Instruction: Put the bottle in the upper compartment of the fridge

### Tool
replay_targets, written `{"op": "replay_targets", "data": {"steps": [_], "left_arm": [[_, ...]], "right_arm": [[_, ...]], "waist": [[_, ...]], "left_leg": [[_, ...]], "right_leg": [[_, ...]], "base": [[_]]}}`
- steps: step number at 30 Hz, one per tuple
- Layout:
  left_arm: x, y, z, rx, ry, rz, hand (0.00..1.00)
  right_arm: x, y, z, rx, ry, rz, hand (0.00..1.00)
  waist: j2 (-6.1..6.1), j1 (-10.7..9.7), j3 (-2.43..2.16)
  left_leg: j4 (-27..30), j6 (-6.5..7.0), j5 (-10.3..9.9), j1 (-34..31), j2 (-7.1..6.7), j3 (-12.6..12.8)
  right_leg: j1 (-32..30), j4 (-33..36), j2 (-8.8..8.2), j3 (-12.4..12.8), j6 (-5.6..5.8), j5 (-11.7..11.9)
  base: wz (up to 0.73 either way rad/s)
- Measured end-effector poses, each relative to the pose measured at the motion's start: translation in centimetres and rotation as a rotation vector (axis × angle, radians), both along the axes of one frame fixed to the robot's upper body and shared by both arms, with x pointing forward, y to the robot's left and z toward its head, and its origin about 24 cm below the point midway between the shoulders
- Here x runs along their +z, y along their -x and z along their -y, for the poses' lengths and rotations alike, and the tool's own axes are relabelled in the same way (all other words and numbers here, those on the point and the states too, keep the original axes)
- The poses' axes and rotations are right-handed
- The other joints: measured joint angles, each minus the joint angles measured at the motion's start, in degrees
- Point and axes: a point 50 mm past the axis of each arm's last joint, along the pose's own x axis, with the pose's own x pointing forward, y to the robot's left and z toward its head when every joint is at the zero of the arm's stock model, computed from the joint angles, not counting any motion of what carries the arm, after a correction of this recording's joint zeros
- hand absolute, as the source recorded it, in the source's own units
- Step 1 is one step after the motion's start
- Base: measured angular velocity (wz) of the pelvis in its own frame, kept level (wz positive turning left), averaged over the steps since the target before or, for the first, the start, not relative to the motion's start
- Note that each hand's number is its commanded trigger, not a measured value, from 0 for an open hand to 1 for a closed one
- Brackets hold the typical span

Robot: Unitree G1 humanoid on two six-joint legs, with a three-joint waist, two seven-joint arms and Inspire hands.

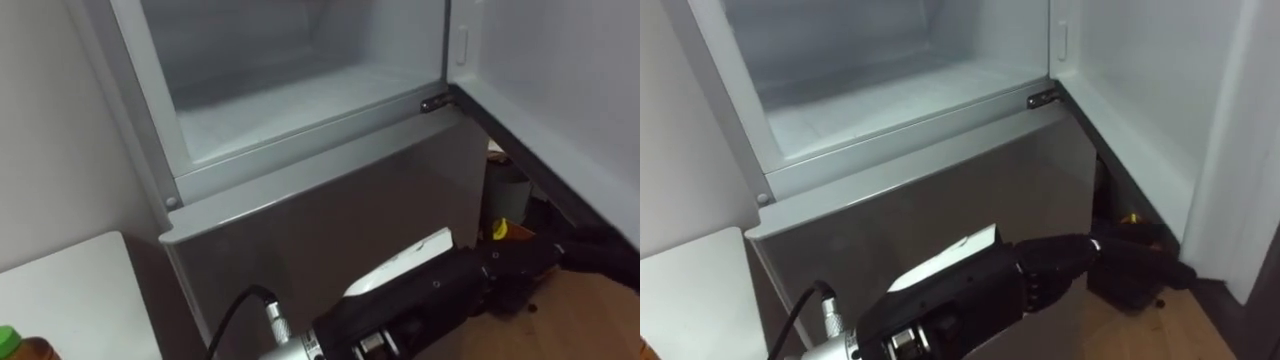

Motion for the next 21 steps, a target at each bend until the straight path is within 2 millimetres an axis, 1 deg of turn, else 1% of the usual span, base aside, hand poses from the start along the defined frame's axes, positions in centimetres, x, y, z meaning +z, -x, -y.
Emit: {"op": "replay_targets", "data": {"steps": [1, 2, 4, 6, 9, 12, 21], "left_arm": [[0.00, 0.00, 0.00, 0.000, 0.000, 0.000, 0.00], [-0.01, 0.00, 0.01, 0.000, 0.000, 0.000, 0.00], [-0.01, -0.01, 0.00, 0.002, 0.000, 0.000, 0.00], [-0.01, -0.01, -0.01, 0.002, -0.001, 0.000, 0.00], [-0.01, -0.01, -0.01, 0.002, -0.001, 0.000, 0.00], [-0.02, -0.01, -0.03, 0.002, -0.002, 0.000, 0.00], [-0.22, -0.14, -0.34, 0.021, -0.030, 0.008, 0.00]], "right_arm": [[0.00, -0.07, -0.05, 0.005, 0.001, 0.000, 0.00], [-0.01, -0.16, -0.13, 0.014, 0.003, -0.001, 0.00], [-0.01, -0.28, -0.21, 0.025, 0.007, -0.002, 0.00], [0.02, -0.69, -0.39, 0.040, 0.007, 0.004, 0.00], [-0.01, -0.91, -0.59, 0.049, 0.015, 0.003, 0.00], [-0.05, -0.98, -0.76, 0.050, 0.018, 0.002, 0.00], [-0.19, -0.50, -0.85, 0.036, 0.021, -0.006, 0.00]], "waist": [[-0.09, 0.0, 0.00], [-0.25, 0.4, 0.11], [-0.39, 0.9, 0.10], [-0.46, 1.2, 0.09], [-0.50, 2.0, 0.09], [-0.53, 2.2, 0.08], [-0.57, 2.3, 0.07]], "left_leg": [[0.3, 0.00, 0.0, -0.3, 0.01, -0.4], [0.6, 0.00, 0.0, -0.5, 0.02, -0.9], [0.8, -0.01, 0.0, -0.9, 0.05, -1.4], [1.4, -0.01, 0.0, -1.5, 0.02, -2.2], [1.7, -0.02, 0.0, -1.8, 0.01, -2.7], [1.9, -0.03, 0.0, -2.2, -0.09, -3.5], [2.2, -0.03, 0.0, -2.2, -0.21, -4.3]], "right_leg": [[0.0, 0.0, -0.04, -0.4, -0.02, 0.0], [0.0, 0.1, -0.21, -0.9, -0.11, -0.1], [0.0, 0.1, -0.42, -1.2, -0.20, -0.1], [0.0, 0.0, -0.50, -2.1, -0.24, -0.2], [0.1, 0.0, -0.55, -2.8, -0.34, -0.3], [0.5, -0.1, -0.58, -3.8, -0.37, -0.3], [1.3, -0.8, -0.45, -4.0, -0.39, -0.3]], "base": [[0.24], [0.22], [0.19], [0.18], [0.10], [0.14], [0.05]]}}
